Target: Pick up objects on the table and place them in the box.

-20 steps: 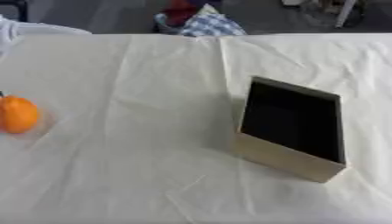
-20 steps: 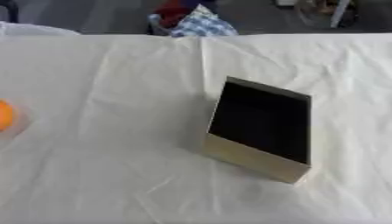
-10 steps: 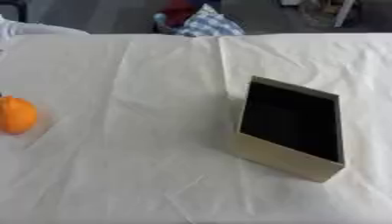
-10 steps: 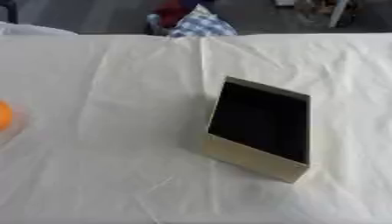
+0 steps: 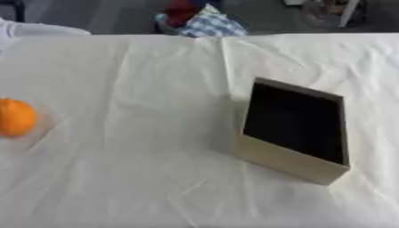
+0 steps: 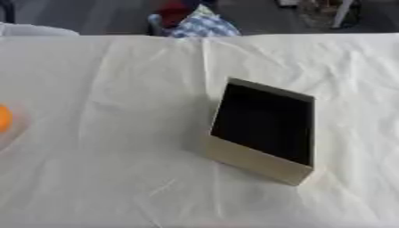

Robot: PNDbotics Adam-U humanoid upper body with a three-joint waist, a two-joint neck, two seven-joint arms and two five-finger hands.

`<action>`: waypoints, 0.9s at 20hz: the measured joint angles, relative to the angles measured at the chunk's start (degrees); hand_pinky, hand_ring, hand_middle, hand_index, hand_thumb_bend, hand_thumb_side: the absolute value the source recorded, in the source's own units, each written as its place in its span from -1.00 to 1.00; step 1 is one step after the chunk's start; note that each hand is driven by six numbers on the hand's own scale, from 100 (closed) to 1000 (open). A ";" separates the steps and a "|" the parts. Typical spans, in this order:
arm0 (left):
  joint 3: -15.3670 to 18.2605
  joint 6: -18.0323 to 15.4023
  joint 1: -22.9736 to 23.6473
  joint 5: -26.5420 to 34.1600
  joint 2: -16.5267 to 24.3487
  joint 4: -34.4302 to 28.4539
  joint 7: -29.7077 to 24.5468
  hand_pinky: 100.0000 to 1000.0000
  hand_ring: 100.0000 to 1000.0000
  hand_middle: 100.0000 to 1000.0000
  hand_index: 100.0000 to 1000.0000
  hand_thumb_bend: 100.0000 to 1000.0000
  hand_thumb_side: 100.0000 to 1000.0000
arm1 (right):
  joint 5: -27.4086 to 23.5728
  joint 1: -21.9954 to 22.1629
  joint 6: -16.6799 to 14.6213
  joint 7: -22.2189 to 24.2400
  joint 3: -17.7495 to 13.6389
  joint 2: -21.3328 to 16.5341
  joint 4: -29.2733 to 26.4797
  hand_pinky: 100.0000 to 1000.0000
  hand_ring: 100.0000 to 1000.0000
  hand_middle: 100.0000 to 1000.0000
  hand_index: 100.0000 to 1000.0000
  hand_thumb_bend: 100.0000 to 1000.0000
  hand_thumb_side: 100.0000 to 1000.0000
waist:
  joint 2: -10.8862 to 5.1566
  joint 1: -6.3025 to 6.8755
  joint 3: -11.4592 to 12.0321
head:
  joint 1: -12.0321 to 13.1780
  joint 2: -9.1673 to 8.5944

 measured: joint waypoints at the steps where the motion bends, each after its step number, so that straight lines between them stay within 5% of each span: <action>1: -0.38 -0.17 -0.43 0.04 -0.03 0.36 -0.12 0.64 0.81 0.79 0.85 -0.18 -1.00 | -0.02 -0.03 0.00 0.00 0.00 0.00 0.00 0.06 0.27 0.09 0.48 -1.00 0.51 | 0.06 0.00 -0.06 | 0.10 0.00; 18: -4.90 -1.87 -6.95 -1.54 -3.94 7.73 -3.02 0.59 0.80 0.76 0.78 -0.26 -1.00 | -0.41 -0.41 -0.14 0.06 0.33 0.09 0.00 0.05 0.26 0.08 0.48 -1.00 0.51 | 0.67 0.02 -0.88 | 0.72 -0.01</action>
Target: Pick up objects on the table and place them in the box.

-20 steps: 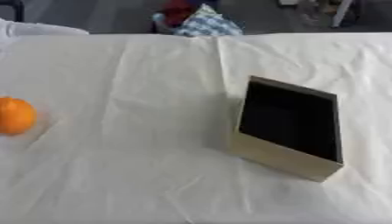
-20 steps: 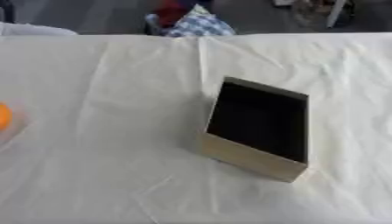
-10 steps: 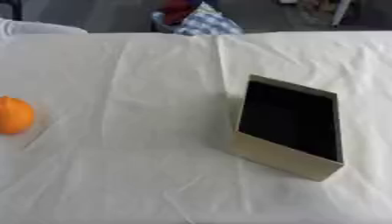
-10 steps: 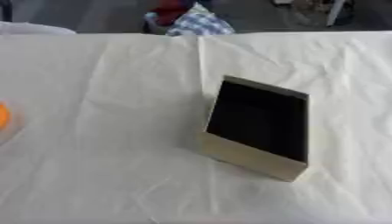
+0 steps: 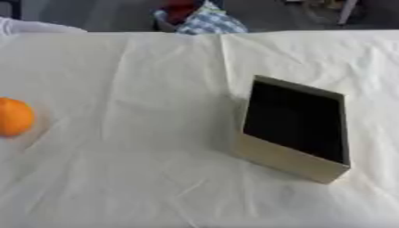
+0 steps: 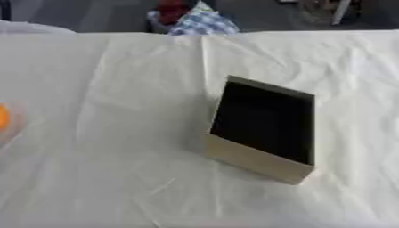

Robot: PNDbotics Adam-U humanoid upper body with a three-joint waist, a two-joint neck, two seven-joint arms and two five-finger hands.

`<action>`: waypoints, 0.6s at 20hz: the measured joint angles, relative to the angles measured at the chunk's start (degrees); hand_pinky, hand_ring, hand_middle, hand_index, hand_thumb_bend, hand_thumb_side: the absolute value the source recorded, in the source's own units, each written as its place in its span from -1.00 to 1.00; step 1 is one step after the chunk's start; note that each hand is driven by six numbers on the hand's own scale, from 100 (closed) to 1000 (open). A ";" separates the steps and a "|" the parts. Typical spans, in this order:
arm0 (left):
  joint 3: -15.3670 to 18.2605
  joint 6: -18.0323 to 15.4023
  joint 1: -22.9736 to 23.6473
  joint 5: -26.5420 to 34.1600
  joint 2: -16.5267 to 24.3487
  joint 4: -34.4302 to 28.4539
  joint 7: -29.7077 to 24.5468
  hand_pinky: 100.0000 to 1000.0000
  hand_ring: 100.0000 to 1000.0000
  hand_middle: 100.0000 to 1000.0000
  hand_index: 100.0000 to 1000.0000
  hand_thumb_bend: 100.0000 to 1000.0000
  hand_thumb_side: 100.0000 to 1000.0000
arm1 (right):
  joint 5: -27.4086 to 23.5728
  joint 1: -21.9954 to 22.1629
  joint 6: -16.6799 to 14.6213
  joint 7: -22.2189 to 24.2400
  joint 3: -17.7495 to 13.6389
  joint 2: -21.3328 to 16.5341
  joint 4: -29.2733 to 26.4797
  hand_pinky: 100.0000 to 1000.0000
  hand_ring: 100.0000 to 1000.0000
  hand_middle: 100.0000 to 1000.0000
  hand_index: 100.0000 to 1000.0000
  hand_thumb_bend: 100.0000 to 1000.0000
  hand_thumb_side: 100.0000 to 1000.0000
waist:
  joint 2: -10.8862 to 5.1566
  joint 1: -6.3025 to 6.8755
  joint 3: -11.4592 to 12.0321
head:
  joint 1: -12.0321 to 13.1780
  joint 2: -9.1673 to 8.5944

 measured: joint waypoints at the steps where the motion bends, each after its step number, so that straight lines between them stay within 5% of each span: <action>1: -0.16 -0.10 -0.28 -0.16 -0.32 0.21 0.19 0.58 0.79 0.74 0.77 -0.29 -1.00 | -0.08 0.00 0.00 0.00 0.00 0.01 0.00 0.05 0.26 0.08 0.48 -1.00 0.51 | 0.03 0.00 -0.03 | 0.03 -0.01; 7: -0.57 0.06 -1.44 -2.55 -1.66 0.91 3.26 0.45 0.69 0.60 0.66 -0.34 -1.00 | -0.36 0.00 0.00 0.03 0.01 0.42 0.00 0.05 0.26 0.08 0.48 -1.00 0.51 | 0.33 0.01 -0.20 | 0.18 -0.03; 12: -0.94 0.63 -2.06 -5.66 -2.59 1.22 8.95 0.17 0.44 0.35 0.42 -0.61 -1.00 | -0.40 0.00 -0.01 0.04 0.01 0.46 0.00 0.05 0.26 0.08 0.48 -1.00 0.51 | 0.52 0.03 -0.33 | 0.20 -0.08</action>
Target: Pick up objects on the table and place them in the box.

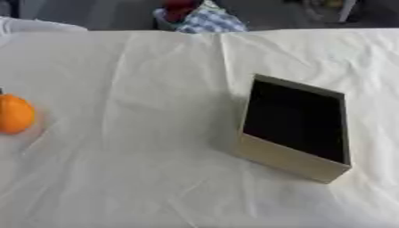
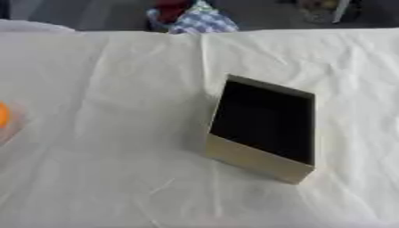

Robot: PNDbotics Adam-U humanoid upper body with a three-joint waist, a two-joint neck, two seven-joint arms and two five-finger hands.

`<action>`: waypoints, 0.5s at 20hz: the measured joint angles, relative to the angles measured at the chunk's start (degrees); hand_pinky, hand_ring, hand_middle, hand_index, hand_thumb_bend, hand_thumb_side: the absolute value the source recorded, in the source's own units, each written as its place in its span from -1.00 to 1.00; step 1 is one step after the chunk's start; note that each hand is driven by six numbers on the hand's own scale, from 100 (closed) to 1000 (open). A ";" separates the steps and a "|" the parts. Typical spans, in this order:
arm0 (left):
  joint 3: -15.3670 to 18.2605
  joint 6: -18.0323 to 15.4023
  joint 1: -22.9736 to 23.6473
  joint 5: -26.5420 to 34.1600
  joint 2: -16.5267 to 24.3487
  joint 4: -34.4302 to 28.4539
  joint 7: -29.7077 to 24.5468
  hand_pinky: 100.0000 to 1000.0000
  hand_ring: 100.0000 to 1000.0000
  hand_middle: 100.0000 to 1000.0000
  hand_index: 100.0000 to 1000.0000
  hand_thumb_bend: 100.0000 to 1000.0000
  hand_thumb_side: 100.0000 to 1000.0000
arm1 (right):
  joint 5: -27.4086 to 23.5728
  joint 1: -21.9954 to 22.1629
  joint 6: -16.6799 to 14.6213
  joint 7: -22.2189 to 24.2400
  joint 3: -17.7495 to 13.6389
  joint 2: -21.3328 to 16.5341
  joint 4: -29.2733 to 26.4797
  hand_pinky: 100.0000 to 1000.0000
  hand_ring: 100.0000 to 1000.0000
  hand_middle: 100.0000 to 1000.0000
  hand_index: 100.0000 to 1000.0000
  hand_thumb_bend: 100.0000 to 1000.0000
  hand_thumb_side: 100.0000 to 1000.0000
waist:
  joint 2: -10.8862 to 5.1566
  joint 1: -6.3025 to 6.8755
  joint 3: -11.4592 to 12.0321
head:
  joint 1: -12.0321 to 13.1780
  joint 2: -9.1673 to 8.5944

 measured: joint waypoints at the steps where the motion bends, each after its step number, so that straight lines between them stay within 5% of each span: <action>1: -0.13 0.08 -0.02 -0.22 -0.23 0.10 1.02 0.15 0.42 0.32 0.39 -0.62 -1.00 | -0.01 0.00 0.00 0.00 0.00 0.00 0.00 0.05 0.26 0.08 0.48 -1.00 0.51 | 0.02 0.00 -0.01 | 0.00 0.00; 10: -0.84 0.16 -0.13 2.33 -0.83 1.04 3.94 -0.14 0.14 0.12 0.21 -0.76 -1.00 | -0.42 0.00 0.00 0.00 0.00 0.04 0.00 0.05 0.26 0.08 0.49 -1.00 0.51 | 0.13 0.01 -0.03 | -0.09 0.00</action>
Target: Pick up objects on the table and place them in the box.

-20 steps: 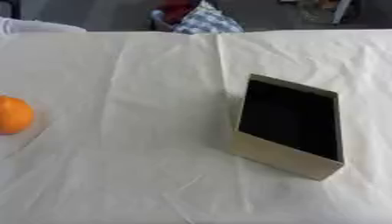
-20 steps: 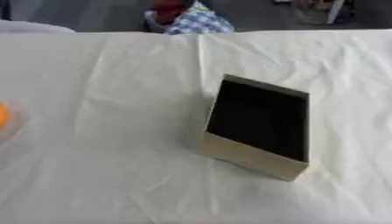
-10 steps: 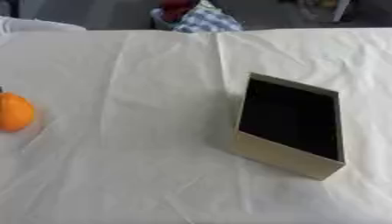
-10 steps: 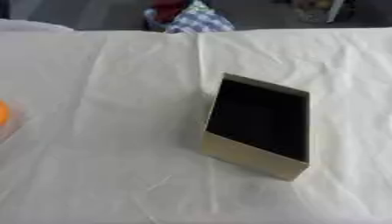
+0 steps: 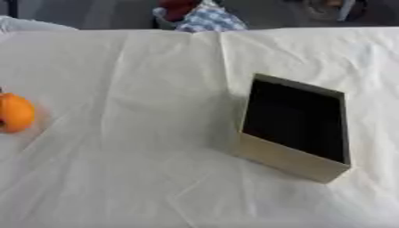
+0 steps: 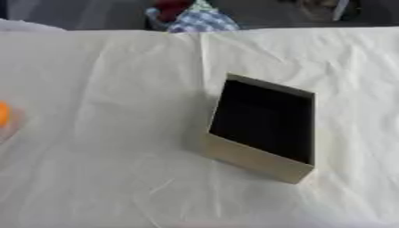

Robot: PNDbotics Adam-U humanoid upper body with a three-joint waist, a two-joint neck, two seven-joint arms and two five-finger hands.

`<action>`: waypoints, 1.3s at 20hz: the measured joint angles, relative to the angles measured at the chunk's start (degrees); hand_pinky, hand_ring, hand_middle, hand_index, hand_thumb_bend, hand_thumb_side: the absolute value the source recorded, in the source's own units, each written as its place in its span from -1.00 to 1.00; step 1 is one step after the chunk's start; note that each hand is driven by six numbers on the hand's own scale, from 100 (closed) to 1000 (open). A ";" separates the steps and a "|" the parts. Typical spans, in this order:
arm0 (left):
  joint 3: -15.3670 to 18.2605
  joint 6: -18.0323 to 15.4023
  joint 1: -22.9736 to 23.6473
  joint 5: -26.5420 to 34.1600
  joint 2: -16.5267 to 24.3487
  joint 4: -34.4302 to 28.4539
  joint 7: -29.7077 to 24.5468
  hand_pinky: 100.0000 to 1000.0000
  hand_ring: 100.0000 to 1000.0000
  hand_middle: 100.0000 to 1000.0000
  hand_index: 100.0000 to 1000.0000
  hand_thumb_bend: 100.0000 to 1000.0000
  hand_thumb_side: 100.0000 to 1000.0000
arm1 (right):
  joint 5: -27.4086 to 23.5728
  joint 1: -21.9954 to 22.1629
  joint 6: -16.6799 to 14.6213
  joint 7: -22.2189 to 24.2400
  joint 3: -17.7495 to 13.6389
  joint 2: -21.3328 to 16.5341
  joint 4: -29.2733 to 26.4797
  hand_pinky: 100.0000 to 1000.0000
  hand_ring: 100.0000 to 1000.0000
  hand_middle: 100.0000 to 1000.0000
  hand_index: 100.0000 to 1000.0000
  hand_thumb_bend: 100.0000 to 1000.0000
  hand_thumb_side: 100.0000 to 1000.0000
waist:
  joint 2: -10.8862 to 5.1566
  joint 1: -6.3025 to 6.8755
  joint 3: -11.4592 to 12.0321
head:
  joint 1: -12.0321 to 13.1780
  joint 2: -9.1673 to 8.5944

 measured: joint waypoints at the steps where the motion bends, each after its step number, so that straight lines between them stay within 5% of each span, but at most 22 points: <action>1: 0.01 0.05 0.00 0.84 0.00 -0.24 -0.02 -0.14 0.14 0.12 0.21 -0.76 -1.00 | 0.00 0.00 0.00 0.00 0.00 0.00 0.00 0.05 0.26 0.08 0.49 -1.00 0.51 | 0.00 0.00 0.02 | -0.13 0.00; 14: 0.99 2.10 -3.08 5.54 1.87 -10.54 0.31 -0.27 0.06 0.06 0.12 -0.81 -1.00 | -0.01 0.07 -0.01 0.01 0.00 0.00 0.00 0.06 0.26 0.08 0.49 -1.00 0.50 | -0.38 0.03 0.37 | -0.78 0.03; 21: -1.61 0.95 -11.29 7.11 1.88 -16.08 -1.91 -0.28 0.05 0.05 0.10 -0.86 -1.00 | -0.01 0.06 -0.19 0.29 0.05 -0.01 0.00 0.06 0.26 0.08 0.49 -1.00 0.50 | -0.78 0.28 0.26 | -0.57 0.08; 26: -5.04 -0.16 -19.68 7.84 -2.03 -17.96 -5.06 -0.28 0.04 0.05 0.10 -0.89 -1.00 | -0.01 0.06 -0.30 0.57 0.37 -0.01 0.00 0.06 0.26 0.08 0.49 -1.00 0.50 | -1.23 0.29 0.17 | -0.01 0.10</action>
